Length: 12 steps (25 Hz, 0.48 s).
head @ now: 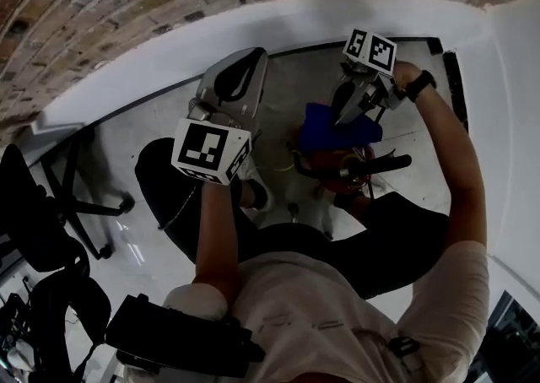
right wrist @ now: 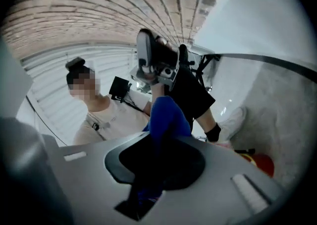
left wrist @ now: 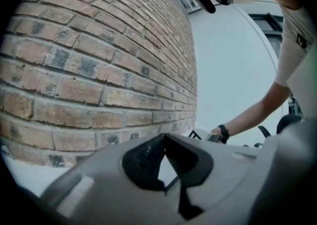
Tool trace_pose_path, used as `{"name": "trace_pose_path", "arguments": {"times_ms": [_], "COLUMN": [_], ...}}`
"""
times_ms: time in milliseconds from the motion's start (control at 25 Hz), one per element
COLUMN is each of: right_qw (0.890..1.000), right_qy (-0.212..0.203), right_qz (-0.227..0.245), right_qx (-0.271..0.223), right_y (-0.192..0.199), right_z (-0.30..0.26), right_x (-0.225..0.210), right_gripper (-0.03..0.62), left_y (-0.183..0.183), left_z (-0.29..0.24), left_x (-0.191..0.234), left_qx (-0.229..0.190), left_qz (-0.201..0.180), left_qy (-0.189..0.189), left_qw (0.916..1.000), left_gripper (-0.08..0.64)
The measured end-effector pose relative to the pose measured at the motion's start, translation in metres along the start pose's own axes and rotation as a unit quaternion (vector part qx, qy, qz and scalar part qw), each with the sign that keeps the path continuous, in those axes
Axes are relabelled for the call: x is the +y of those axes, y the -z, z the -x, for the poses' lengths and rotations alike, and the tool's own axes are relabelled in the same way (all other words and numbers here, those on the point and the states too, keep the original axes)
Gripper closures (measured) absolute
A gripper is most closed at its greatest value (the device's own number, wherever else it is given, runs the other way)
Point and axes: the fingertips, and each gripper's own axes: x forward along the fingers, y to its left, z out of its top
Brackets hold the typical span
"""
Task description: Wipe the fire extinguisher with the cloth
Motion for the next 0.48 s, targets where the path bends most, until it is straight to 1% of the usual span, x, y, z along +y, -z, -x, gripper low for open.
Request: {"name": "trace_pose_path", "arguments": {"times_ms": [40, 80, 160, 240, 280, 360, 480], "right_qw": [1.000, 1.000, 0.999, 0.994, 0.990, 0.977, 0.949], "right_qy": [-0.003, 0.007, 0.047, 0.089, 0.116, 0.189, 0.292], "right_qz": [0.004, 0.003, -0.022, -0.055, -0.065, -0.076, -0.085], "right_qx": [-0.014, -0.018, 0.006, 0.036, 0.044, 0.056, 0.081], "right_y": [-0.001, 0.001, 0.023, 0.051, 0.062, 0.082, 0.115], "right_z": [0.006, 0.010, 0.014, 0.013, 0.013, 0.018, 0.027], "right_x": [-0.014, -0.034, -0.085, -0.144, -0.175, -0.235, -0.309], "right_gripper": [0.528, 0.528, 0.528, 0.528, 0.529, 0.529, 0.529], "left_y": [0.003, 0.007, 0.015, 0.023, 0.027, 0.034, 0.048], "left_z": [0.000, 0.001, 0.002, 0.004, 0.004, 0.005, 0.008], "left_x": [0.000, 0.001, 0.003, 0.007, 0.010, 0.014, 0.014], "left_qx": [0.003, 0.006, 0.018, 0.032, 0.036, 0.037, 0.037], "left_qz": [-0.002, -0.005, -0.007, 0.001, 0.005, 0.013, 0.016], "left_qy": [-0.003, -0.007, -0.019, -0.038, -0.047, -0.064, -0.074], "left_qw": [1.0000, 0.9999, 0.9996, 0.9987, 0.9982, 0.9972, 0.9965], "left_gripper": [0.560, 0.560, 0.560, 0.560, 0.560, 0.558, 0.560]}}
